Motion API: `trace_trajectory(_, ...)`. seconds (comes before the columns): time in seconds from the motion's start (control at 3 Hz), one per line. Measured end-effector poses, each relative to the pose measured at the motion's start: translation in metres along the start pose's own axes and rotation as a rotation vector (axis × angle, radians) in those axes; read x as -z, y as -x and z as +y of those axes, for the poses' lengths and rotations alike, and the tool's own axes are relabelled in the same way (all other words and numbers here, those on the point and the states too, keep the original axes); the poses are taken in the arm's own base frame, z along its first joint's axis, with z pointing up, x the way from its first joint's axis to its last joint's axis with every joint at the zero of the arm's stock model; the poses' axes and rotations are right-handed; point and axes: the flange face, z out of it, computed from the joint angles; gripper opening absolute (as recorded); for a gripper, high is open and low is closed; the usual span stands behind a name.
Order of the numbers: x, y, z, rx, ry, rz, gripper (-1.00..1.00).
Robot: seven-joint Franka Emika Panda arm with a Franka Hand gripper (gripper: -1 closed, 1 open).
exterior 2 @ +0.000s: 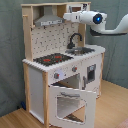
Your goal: Play with the kitchen
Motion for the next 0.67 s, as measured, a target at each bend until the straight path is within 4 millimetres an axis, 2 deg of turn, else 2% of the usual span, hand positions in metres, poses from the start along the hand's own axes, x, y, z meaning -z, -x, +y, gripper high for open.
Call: trace_trajectory(0.67,0.029,0.011,-0.007,-0.01,0.023,0.027,-1.0)
